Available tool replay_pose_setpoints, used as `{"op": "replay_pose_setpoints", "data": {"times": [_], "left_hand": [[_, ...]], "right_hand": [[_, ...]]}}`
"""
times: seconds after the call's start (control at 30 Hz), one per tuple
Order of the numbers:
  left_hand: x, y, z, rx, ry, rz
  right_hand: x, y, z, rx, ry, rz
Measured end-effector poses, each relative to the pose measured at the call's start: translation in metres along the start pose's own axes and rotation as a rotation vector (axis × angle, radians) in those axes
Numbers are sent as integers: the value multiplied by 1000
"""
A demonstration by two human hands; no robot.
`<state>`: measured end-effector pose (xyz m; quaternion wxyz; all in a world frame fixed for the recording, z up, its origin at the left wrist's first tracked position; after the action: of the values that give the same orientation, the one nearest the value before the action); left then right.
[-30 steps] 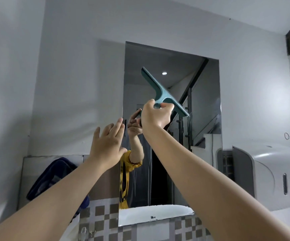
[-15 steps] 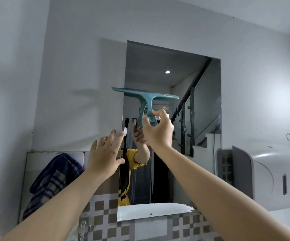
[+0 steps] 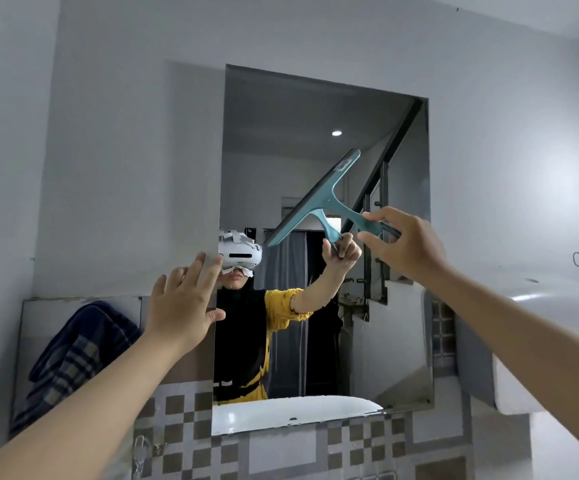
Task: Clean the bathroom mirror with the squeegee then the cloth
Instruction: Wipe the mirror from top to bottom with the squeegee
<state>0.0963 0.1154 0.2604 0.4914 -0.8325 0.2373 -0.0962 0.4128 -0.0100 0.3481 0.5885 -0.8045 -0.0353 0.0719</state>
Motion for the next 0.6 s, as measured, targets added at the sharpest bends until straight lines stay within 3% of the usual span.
{"op": "replay_pose_setpoints", "data": {"times": [0.23, 0.6], "left_hand": [[0, 2, 2, 10, -12, -14], [3, 0, 1, 33, -52, 18]], "right_hand": [[25, -3, -6, 6, 11, -41], [89, 28, -24, 46, -80, 230]]}}
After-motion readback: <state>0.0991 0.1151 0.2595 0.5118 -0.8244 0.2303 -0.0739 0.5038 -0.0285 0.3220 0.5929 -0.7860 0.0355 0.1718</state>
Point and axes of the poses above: each hand's wrist, its own y-axis away from the middle knuckle, its own z-axis out of the palm, x = y × z, the point moved 2 cm from there along -y, towards the middle knuckle, and after that the axes turned 10 degrees about y, right-handed, at the moved point
